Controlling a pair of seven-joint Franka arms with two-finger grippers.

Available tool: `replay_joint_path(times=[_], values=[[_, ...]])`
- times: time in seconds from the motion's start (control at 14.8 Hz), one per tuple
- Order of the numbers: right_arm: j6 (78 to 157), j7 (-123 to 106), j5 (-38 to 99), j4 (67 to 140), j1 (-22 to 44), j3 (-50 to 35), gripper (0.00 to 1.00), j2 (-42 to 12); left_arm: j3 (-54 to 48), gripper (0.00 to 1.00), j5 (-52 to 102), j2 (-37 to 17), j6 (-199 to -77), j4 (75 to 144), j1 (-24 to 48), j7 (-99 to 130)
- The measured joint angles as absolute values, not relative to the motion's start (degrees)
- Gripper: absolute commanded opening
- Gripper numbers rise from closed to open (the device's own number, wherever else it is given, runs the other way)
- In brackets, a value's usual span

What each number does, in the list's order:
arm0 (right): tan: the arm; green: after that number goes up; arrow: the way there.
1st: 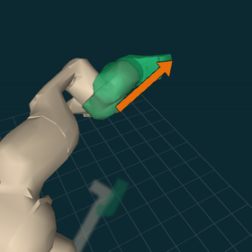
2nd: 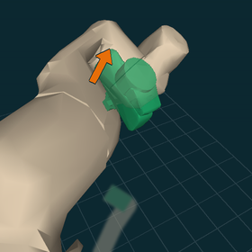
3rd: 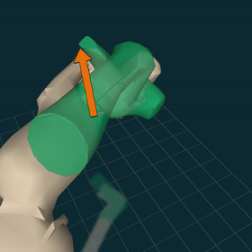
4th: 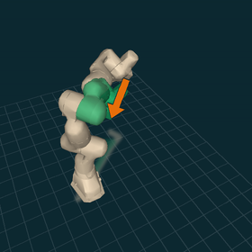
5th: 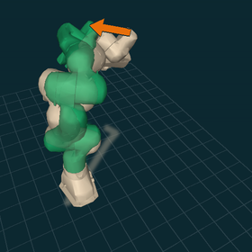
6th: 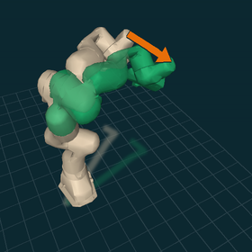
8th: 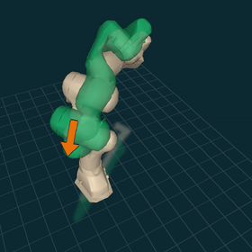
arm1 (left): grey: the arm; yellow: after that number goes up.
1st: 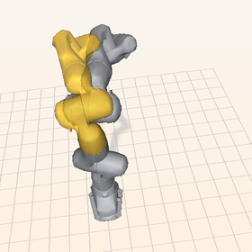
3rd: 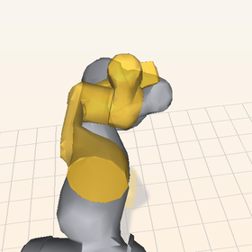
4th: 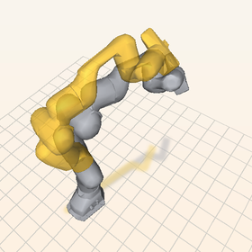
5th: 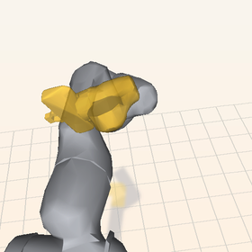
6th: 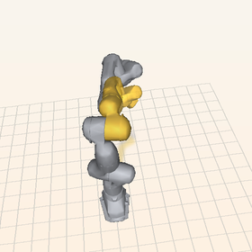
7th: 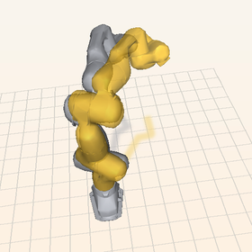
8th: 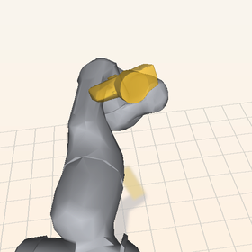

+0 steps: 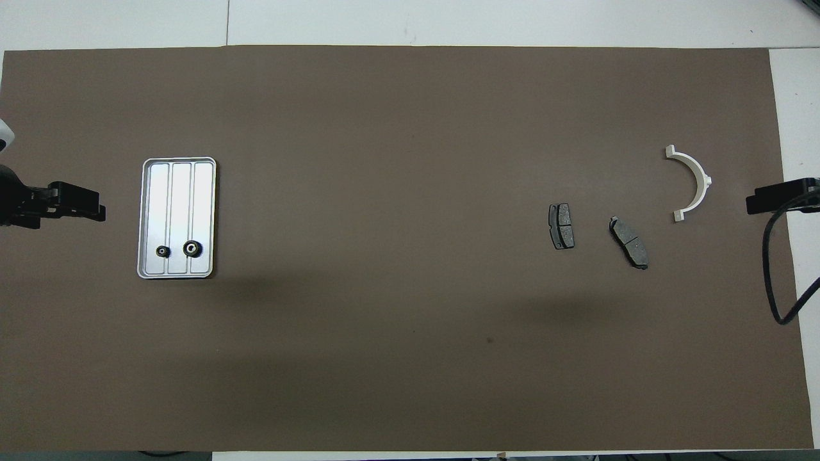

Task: Place bearing gear from tray to pile
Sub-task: 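Move the left gripper toward the black bearing on the silver tray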

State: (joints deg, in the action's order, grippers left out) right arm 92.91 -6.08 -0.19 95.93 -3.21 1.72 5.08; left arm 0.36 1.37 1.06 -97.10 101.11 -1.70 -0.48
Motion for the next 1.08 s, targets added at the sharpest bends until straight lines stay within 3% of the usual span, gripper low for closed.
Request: replay_joint_path(times=[1.08], values=[[92.9, -6.1, -0.2, 96.8, -3.9, 2.0, 1.0, 5.1, -0.1, 1.0, 1.4, 2.2, -97.4, 101.8, 0.5, 8.3]])
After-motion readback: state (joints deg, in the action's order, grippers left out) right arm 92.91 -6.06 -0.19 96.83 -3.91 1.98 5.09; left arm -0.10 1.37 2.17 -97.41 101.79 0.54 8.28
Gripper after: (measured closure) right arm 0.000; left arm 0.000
